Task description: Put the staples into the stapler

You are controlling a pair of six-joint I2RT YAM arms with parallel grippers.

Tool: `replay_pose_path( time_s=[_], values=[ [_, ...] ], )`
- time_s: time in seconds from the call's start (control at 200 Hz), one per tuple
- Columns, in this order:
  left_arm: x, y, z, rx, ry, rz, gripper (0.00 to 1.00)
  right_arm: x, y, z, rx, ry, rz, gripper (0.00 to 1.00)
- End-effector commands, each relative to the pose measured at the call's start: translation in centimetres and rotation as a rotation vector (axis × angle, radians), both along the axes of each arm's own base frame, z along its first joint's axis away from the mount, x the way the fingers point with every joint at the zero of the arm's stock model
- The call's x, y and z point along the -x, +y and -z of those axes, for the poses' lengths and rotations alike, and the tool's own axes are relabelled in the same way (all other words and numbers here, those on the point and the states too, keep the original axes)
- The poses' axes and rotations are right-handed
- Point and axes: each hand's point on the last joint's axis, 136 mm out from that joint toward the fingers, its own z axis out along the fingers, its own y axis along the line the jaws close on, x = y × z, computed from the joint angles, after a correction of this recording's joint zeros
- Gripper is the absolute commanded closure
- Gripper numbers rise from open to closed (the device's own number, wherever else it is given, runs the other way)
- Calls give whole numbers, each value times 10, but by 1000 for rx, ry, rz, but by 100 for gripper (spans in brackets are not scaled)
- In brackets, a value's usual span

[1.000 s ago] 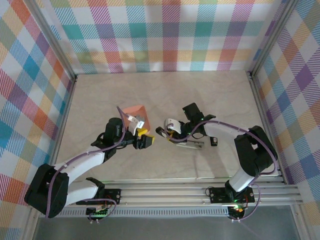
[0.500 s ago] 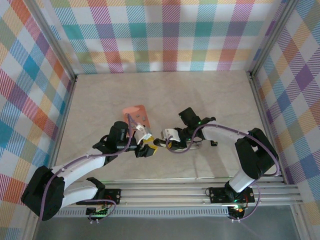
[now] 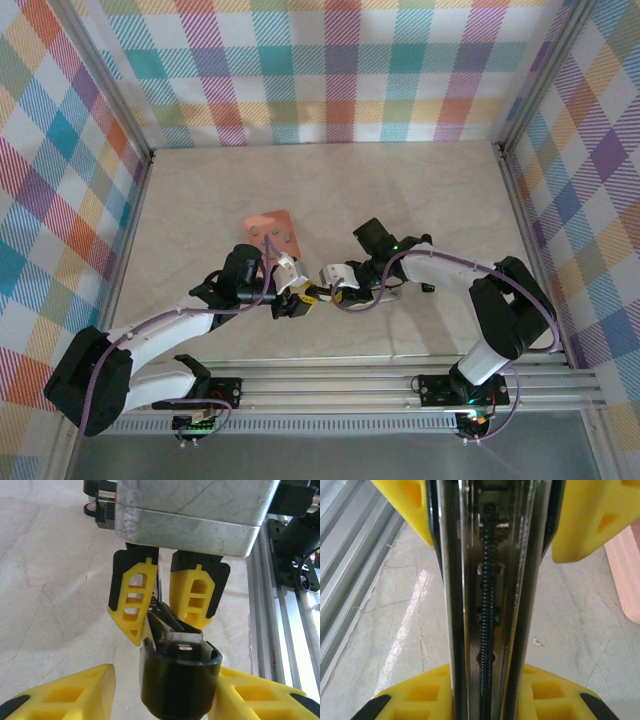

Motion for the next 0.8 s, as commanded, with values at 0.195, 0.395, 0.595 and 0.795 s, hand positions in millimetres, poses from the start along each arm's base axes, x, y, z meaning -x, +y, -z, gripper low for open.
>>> replay_pose_path(
  time_s=[0.195,0.395,0.595,0.795],
  values=[
    [2,-12,-12,16,-35,79,63,11,15,-25,-95,-1,-59,100],
    [2,-11,-10,-17,-29,91,82,9,16,-27,-116,-5,-23,97],
    [4,-8,-12,-58,-10,97,87,8,12,-24,-100,15,38,88],
    [-1,0,-10,-153,-18,73,86,1,11,-29,-95,54,152,75]
  ],
)
